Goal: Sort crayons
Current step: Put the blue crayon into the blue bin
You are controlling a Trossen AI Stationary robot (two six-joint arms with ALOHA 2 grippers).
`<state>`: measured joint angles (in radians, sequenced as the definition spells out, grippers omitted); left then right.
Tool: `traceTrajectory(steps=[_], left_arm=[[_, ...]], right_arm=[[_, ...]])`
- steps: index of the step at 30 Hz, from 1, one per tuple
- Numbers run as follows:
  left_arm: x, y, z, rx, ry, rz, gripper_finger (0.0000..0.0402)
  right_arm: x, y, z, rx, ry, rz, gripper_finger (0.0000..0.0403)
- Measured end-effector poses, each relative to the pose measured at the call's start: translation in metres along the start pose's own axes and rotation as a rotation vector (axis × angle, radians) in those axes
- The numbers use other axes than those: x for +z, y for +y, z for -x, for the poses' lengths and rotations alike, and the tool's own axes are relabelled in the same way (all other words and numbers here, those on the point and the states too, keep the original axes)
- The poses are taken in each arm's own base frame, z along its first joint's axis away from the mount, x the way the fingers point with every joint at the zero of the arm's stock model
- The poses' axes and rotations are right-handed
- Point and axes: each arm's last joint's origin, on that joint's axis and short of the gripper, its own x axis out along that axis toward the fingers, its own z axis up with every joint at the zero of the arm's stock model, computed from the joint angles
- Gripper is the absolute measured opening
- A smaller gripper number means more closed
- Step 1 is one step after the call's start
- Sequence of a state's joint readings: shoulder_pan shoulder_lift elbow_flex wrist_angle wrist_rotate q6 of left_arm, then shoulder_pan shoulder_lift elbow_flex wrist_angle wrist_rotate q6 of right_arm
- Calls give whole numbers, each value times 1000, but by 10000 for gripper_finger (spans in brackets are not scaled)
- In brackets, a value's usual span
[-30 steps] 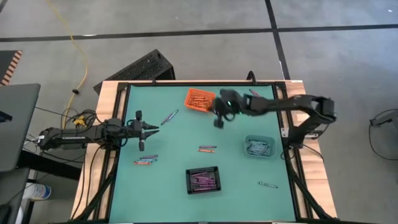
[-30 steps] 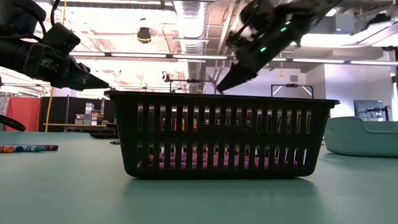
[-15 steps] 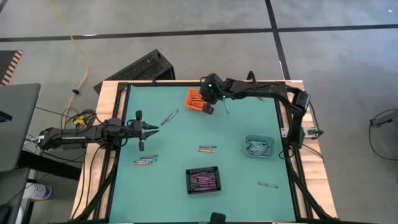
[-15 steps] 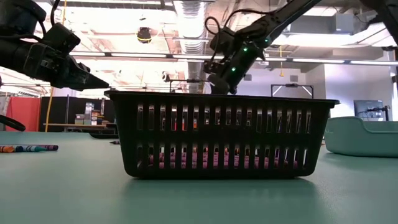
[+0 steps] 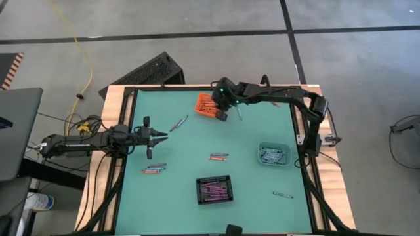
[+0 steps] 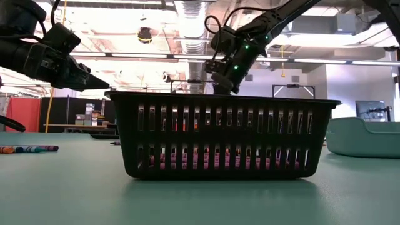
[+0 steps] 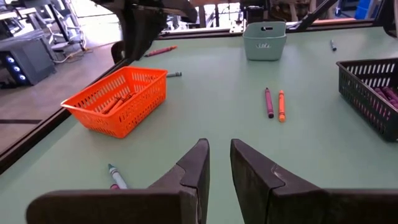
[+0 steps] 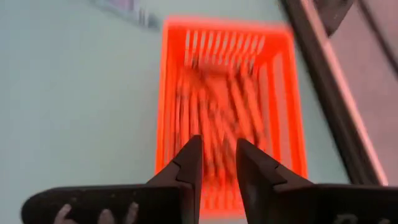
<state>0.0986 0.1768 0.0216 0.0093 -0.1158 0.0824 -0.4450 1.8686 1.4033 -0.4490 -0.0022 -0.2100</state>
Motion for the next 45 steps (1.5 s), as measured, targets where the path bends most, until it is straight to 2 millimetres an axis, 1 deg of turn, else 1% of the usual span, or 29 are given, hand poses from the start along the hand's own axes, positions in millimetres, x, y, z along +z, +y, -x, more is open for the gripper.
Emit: traceTrajectory(steps=[3, 5, 9, 12, 17, 20, 26, 36, 39, 42, 45], left_arm=[[0, 0, 0, 0, 0, 0, 54], [0, 0, 0, 0, 0, 0, 54], [0, 0, 0, 0, 0, 0, 54], [0, 0, 0, 0, 0, 0, 54], [0, 0, 0, 0, 0, 0, 54], [0, 0, 0, 0, 0, 0, 54], [0, 0, 0, 0, 0, 0, 54], [0, 0, 0, 0, 0, 0, 54], [0, 0, 0, 0, 0, 0, 54], [0, 0, 0, 0, 0, 0, 54], [0, 0, 0, 0, 0, 0, 54]], right_arm=[[-8, 1, 12, 18, 91, -8, 93], [-15, -1, 22, 26, 166, -52, 92], [-23, -12, 38, 7, 225, -222, 92], [-34, -22, 40, -21, 245, -343, 92], [-63, -34, 28, -63, 325, -541, 92], [-70, -40, 18, -83, 349, -629, 92], [-71, -39, 3, -85, 347, -630, 91], [-88, -38, -34, -86, 450, -621, 91], [-89, -37, -39, -77, 454, -605, 91], [-90, -38, -39, -74, 457, -605, 90], [-90, -38, -37, -68, 458, -606, 77]])
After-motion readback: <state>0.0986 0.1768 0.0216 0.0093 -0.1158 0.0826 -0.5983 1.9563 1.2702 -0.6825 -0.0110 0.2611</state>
